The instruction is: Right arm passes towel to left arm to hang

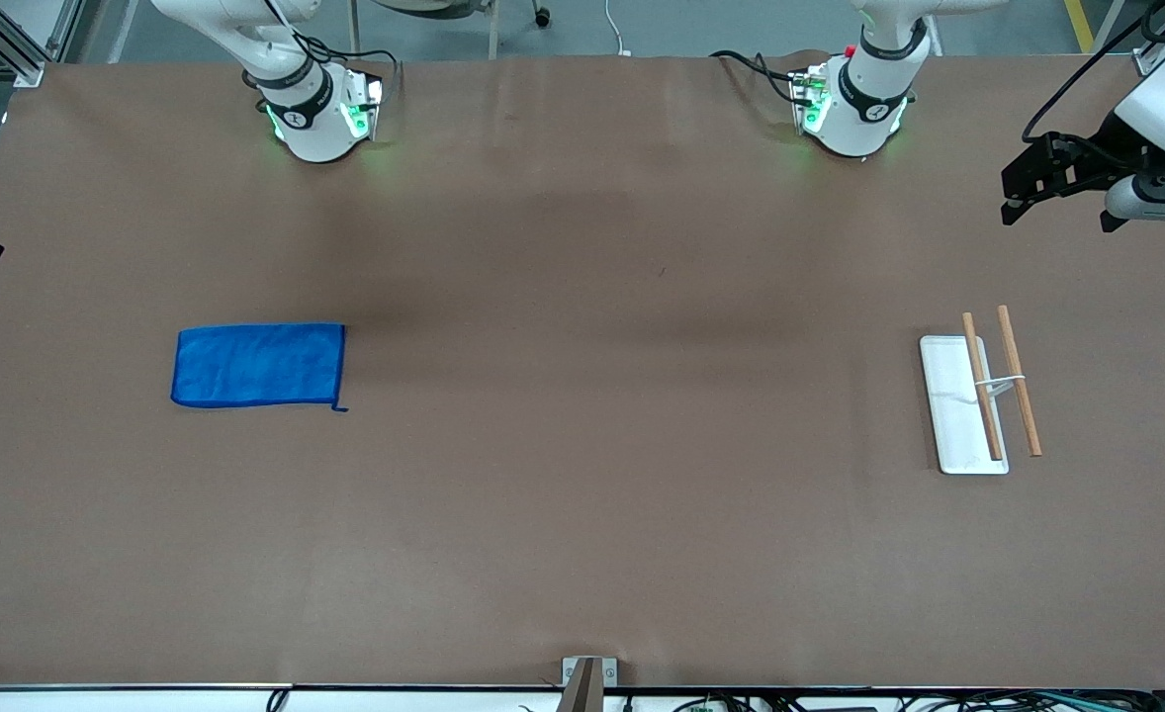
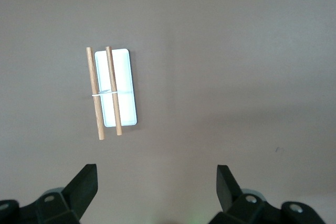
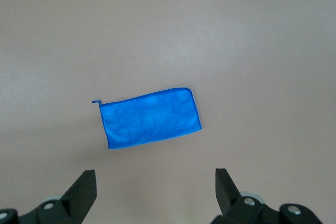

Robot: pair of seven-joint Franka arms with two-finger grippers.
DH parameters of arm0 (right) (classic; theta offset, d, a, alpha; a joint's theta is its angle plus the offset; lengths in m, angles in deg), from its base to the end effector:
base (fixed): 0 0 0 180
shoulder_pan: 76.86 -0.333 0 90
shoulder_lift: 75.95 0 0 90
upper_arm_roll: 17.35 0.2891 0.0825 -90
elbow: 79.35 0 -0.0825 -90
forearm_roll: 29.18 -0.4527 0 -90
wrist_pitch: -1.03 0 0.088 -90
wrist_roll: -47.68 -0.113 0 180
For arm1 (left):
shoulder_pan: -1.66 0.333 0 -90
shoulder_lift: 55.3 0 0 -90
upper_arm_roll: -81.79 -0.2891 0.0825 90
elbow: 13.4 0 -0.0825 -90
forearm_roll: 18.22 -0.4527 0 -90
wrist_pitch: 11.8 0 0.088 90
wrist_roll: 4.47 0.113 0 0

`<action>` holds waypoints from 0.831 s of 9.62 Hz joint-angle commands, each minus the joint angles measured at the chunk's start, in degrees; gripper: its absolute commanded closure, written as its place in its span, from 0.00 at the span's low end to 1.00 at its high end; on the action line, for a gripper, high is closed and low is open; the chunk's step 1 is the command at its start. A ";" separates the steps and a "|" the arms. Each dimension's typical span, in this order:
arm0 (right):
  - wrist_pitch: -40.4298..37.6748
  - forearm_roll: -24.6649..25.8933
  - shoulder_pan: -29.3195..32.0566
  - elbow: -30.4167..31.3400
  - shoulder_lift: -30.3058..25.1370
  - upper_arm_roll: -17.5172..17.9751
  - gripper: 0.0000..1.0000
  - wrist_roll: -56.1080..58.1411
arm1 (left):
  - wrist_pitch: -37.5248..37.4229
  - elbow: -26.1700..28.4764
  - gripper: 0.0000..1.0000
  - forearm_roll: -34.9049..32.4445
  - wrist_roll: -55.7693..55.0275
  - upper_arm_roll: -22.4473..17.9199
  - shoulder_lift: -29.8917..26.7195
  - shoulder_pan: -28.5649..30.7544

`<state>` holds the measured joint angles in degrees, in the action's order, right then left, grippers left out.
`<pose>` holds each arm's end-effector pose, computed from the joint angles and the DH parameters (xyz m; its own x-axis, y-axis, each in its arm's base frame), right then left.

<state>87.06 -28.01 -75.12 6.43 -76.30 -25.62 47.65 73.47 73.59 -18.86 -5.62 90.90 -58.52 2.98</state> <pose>0.6048 -0.1095 0.6288 0.9844 -0.1757 0.0104 -0.1759 -0.9842 0.0195 0.5927 -0.0824 0.6463 0.9931 -0.1147 0.0259 -0.1142 -0.9933 -0.0195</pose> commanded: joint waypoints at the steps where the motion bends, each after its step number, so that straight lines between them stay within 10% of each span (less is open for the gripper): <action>1: -0.86 0.50 0.10 -0.08 -0.09 0.10 0.00 -0.32 | -1.42 0.03 0.00 -0.33 0.54 0.12 1.20 -0.08; 8: -4.63 0.50 -0.43 2.36 1.22 0.27 0.00 2.30 | -1.42 -0.15 0.00 -1.03 0.54 0.12 1.20 0.00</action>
<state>83.58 -28.01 -75.42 6.84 -75.89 -25.41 48.45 73.04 73.09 -19.05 -5.62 90.88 -58.41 3.05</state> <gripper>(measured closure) 0.000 0.000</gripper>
